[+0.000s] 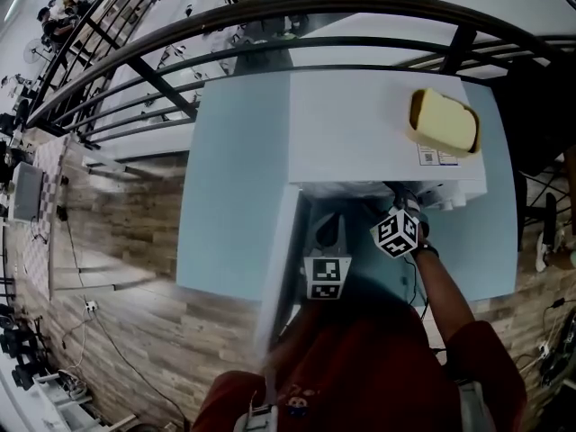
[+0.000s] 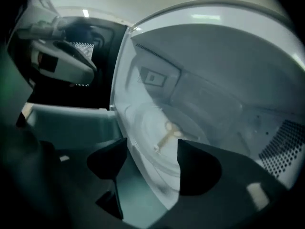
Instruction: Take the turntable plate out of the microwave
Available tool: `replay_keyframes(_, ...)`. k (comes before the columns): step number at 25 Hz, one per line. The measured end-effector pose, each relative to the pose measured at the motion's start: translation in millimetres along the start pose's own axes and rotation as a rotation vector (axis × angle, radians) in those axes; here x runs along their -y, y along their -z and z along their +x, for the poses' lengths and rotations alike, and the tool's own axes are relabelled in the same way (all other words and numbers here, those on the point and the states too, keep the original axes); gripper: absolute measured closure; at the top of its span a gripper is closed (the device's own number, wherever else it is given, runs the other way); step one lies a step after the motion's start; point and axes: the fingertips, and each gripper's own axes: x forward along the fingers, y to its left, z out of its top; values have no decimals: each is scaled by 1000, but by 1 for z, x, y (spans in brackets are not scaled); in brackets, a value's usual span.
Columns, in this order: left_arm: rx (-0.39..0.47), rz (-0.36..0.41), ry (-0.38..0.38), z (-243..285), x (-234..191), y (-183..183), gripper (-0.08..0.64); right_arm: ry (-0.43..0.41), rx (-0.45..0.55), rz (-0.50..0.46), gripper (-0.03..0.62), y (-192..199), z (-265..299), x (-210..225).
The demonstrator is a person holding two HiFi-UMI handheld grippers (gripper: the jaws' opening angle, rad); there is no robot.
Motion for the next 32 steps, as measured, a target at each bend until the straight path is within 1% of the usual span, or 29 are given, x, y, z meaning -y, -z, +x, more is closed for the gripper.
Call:
replay_keyframes(4,-16,-10,4,1,-1,6,562,-30,-63,-134,243,1,23,-3)
replay_keyframes(7,-20,-16,6,1,-3,8,563,-58,-96,-198,217,2,36,-8)
replay_keyframes(10,-24,-18,6,0,-4,9,563,-77,-110,-220,191,2,45,-10)
replay_keyframes(13,-26,-25,5,1,-4,10,562,-93,-126,-240,183,5,54,-11)
replay_keyframes(16,-30,-28,12,1,-3,13,563,-98,-107,-250,178,6,55,-12)
replay_keyframes(19,-35,-31,14,2,-3,15,563,-78,-83,-270,179,6,55,-12)
replay_keyframes(21,-37,-36,13,3,-3,16,563,-61,-65,-282,189,7,55,-12)
replay_keyframes(25,-35,-34,15,4,-1,16,563,-47,-50,-307,232,4,51,-17)
replay_keyframes(29,-35,-32,14,4,-1,16,562,-46,-34,-321,296,3,43,-22)
replay_keyframes(32,-35,-38,6,3,-3,17,562,-64,-24,-310,353,-1,37,-24)
